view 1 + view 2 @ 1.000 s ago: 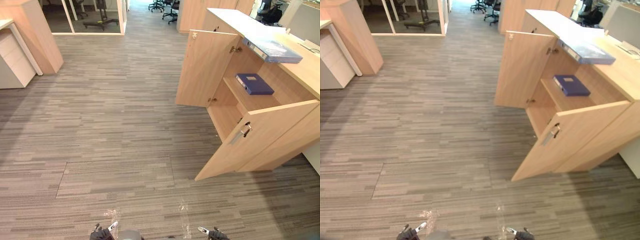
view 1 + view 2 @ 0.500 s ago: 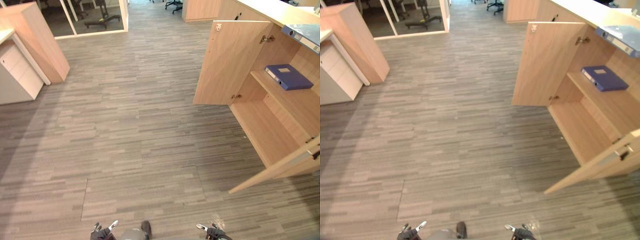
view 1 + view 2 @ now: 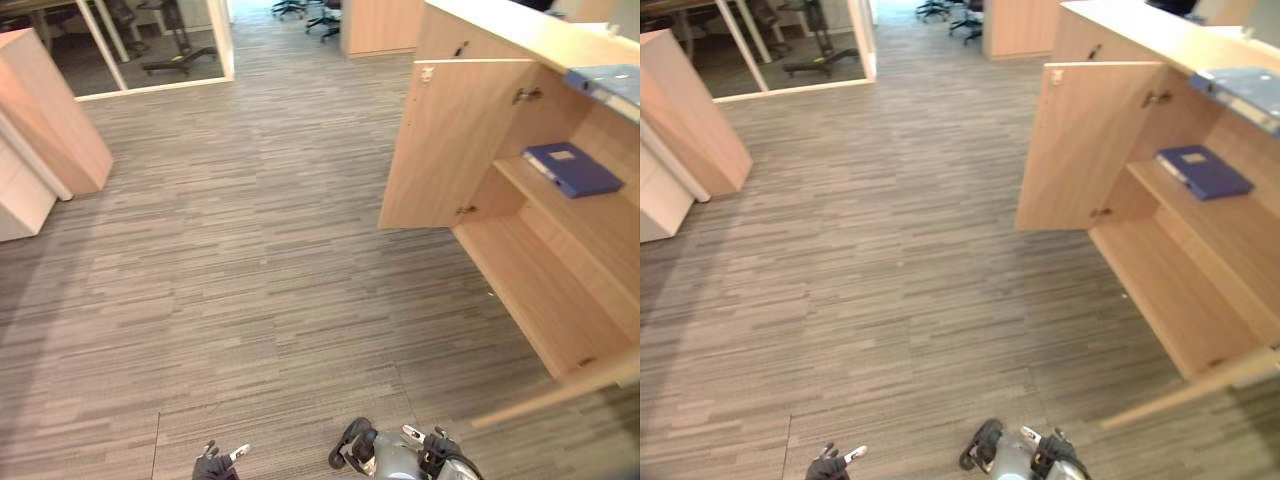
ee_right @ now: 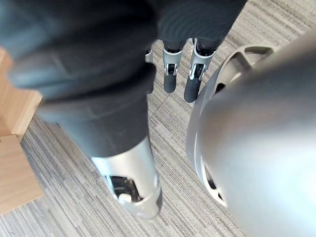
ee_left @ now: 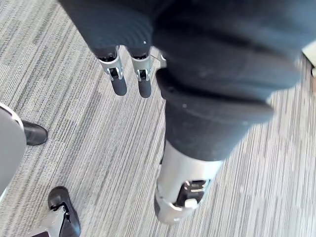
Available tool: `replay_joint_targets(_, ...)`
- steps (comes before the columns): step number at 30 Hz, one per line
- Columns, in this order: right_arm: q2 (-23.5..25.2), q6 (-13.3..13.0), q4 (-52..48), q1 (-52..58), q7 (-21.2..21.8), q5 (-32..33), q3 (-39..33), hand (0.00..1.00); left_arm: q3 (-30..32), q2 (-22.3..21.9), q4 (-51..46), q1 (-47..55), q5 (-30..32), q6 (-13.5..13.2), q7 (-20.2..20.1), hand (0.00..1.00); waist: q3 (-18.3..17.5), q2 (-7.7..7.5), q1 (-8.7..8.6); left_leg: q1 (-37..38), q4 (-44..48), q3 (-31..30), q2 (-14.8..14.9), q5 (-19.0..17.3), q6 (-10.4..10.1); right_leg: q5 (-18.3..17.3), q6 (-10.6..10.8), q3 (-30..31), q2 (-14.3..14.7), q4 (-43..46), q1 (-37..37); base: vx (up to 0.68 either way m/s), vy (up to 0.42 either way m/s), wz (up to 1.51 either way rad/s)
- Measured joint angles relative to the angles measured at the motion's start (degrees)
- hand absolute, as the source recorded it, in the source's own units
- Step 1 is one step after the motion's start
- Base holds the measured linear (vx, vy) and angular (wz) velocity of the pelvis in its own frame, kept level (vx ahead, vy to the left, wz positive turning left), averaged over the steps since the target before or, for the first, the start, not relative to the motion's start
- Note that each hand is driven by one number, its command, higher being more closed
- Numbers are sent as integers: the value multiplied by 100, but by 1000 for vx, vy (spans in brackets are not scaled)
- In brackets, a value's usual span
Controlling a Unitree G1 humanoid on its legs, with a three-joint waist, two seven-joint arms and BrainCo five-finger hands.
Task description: Walk over to the cabinet, pick up the folder, carry it to the office cabinet, place the folder inside the office cabinet, then close the office cabinet door
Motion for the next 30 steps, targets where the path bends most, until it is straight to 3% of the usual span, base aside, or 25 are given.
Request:
replay_joint_targets(3,54,12,65,8,11,1,-149,0,381,-45,27,10,79,58,1,0,-36,49,-34,-48,339,-56,419,-434,24,-437,127,-248,343,40,175,282,-335,9)
replay_joint_targets(4,98,32,67,66,4,17,-300,0,457,-15,35,43,99,96,1,0,-55,41,-47,-93,764,-114,637,-557,26,-596,312,-347,658,-190,374,312,-355,27)
replay_joint_targets(5,136,44,45,150,1,65,-414,0,474,-22,28,-1,100,122,0,0,-58,79,-33,-553,1933,-102,1001,-613,-284,-1156,807,-781,691,-83,598,351,-317,35)
replay_joint_targets(6,134,46,16,216,-16,81,-411,0,485,-75,-15,11,76,117,-8,0,-74,86,-48,-829,2591,-119,1178,-654,-509,-1357,526,-883,499,346,664,411,-142,33)
replay_joint_targets(7,110,65,22,360,-48,86,-501,0,747,-157,-151,21,20,87,-2,0,-54,75,-37,-1118,3927,-54,1352,-644,-910,-1275,207,-613,404,540,902,369,-53,-10)
replay_joint_targets(8,76,62,34,378,-54,92,-560,0,850,-192,-130,88,-6,127,9,0,-61,219,-20,-1398,4868,-97,1639,-449,-1105,-1271,233,-499,770,278,1170,401,-82,-78)
replay_joint_targets(9,79,39,39,350,-49,87,-556,0,885,-202,-126,245,-65,138,33,0,-88,269,4,-1854,6002,88,1902,-395,-1010,-1095,233,-217,1210,-351,1521,297,-158,-109)
replay_joint_targets(11,93,48,57,363,-55,85,-558,0,890,-202,-219,296,-114,105,61,0,-94,210,104,-2282,6255,377,1907,-434,-890,-799,273,136,1488,-1072,1858,232,-130,-110)
replay_joint_targets(13,59,74,222,310,-59,81,-587,0,861,-180,-249,277,-127,74,103,0,-65,148,216,-2849,5621,432,1555,-552,-609,-413,531,535,1567,-1757,2171,291,-115,-112)
replay_joint_targets(15,48,90,303,290,-64,78,-584,0,828,-206,-247,305,-126,28,158,0,-44,133,228,-3114,4462,135,1315,-547,-519,-316,684,932,1527,-1762,2299,204,-18,-105)
replay_joint_targets(18,60,87,241,327,-66,55,-365,0,915,-235,-257,325,-131,-57,199,0,82,108,265,-3204,2027,-777,1316,78,-604,-349,637,1441,1696,-2344,2820,223,23,-113)
replay_joint_targets(20,54,82,178,429,-64,42,-148,0,963,-280,-307,350,-130,-93,234,0,84,112,289,-3268,1300,-1337,1344,435,-703,-361,657,1732,1733,-2490,2998,275,100,-95)
replay_joint_targets(21,50,84,175,441,-67,-40,-115,0,969,-303,-310,356,-128,-119,286,0,84,115,377,-3277,1029,-1693,1357,570,-902,-413,745,1997,1730,-2491,3066,340,162,-89)
replay_joint_targets(23,71,83,119,462,-65,-138,-114,0,984,-328,-310,356,-160,-123,314,0,72,126,402,-3279,1040,-1941,1284,821,-1004,-497,887,2225,1685,-2469,3135,405,242,-75)
replay_joint_targets(25,95,91,104,480,-61,-147,-120,0,980,-312,-285,363,-192,-123,355,0,55,83,406,-3153,1028,-2002,1019,1543,-927,-636,1135,2454,1440,-2350,3218,467,316,-64)
replay_joint_targets(26,110,95,120,486,-59,-147,-131,0,966,-265,-261,350,-201,-123,378,0,30,49,399,-2972,983,-1838,860,1950,-1080,-758,1363,2600,1120,-2120,3188,376,289,-50)
replay_joint_targets(28,134,127,146,464,-38,-174,-142,0,828,-162,-179,349,-192,-125,398,0,-66,-66,392,-2786,776,-1399,552,1864,-846,-777,1595,2778,530,-1407,2764,449,418,-67)
replay_joint_targets(30,100,152,148,464,8,-225,-195,0,801,-129,-141,364,-185,-117,406,0,-174,-82,403,-2506,510,-1056,240,1770,-582,-741,1637,2940,-36,-430,2257,345,396,-68)
